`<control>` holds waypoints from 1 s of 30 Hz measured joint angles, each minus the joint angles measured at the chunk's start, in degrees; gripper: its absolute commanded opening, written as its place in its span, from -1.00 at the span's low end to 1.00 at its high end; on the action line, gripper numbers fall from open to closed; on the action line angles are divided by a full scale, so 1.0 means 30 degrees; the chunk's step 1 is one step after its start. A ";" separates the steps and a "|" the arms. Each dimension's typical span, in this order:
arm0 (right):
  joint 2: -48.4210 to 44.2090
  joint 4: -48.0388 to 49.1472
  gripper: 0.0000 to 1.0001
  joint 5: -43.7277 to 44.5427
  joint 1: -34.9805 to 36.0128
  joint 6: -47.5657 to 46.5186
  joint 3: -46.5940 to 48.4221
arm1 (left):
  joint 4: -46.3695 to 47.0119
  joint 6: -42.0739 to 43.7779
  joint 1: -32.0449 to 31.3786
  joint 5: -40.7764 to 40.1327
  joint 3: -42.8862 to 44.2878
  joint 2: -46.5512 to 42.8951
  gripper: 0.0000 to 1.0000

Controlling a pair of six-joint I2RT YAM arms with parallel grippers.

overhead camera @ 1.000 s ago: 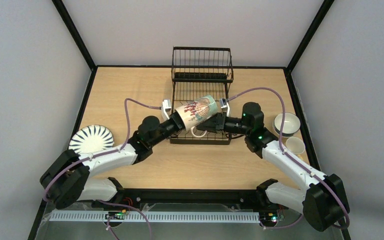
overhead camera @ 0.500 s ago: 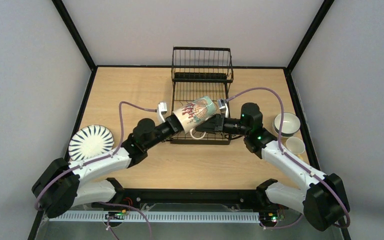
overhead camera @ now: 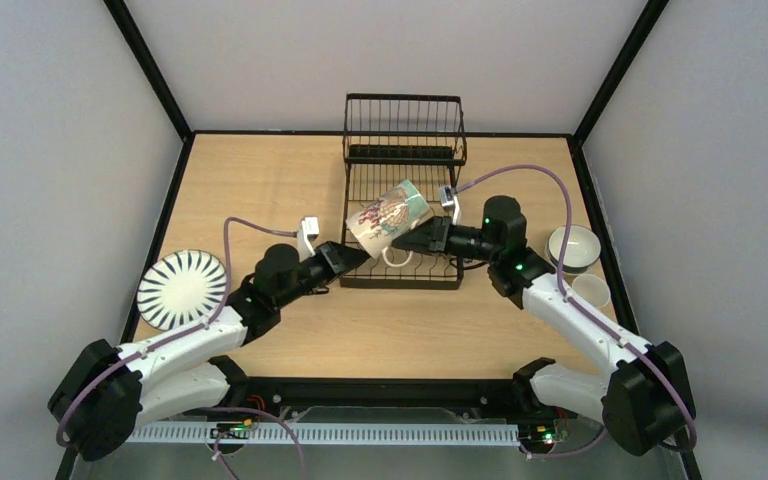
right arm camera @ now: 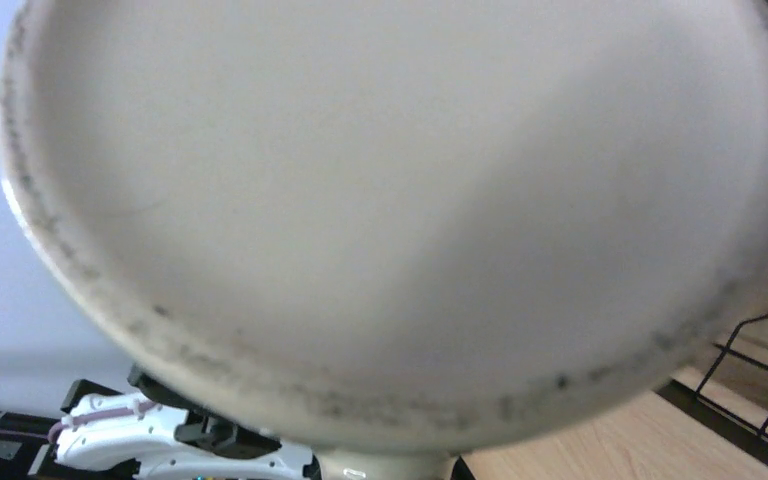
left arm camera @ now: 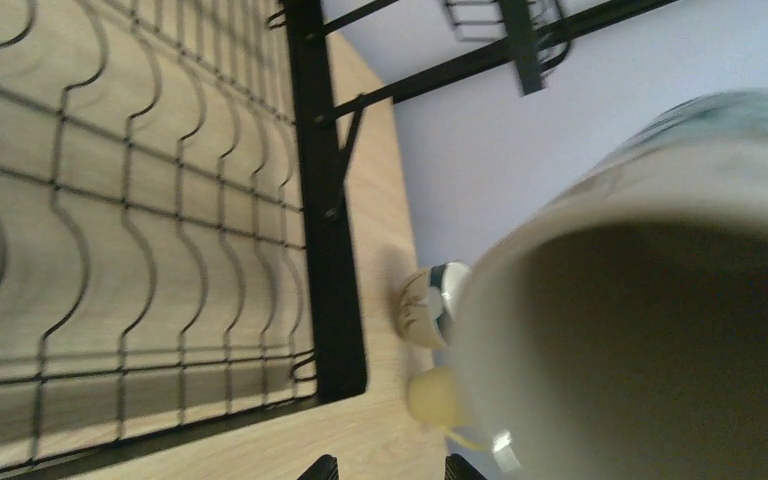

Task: Load the mixed dishes into the dish rack
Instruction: Pass from the left arm to the right, then turn the cup upside down over the dish rack.

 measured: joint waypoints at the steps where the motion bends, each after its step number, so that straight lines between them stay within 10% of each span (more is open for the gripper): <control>1: 0.0080 0.0073 -1.00 0.0058 -0.0044 -0.0015 0.0066 | -0.0335 0.0044 0.0044 0.0015 -0.0073 -0.0022 0.19; 14: 0.0561 0.0670 -1.00 0.0102 -0.0087 -0.1020 0.0546 | -0.2215 0.0313 0.0255 0.0175 -0.0554 0.0117 0.18; 30: 0.2062 -0.5894 -1.00 0.2710 -0.0080 -0.8830 0.3767 | -0.6375 0.1005 0.0933 -0.0117 -0.0554 -0.2958 0.12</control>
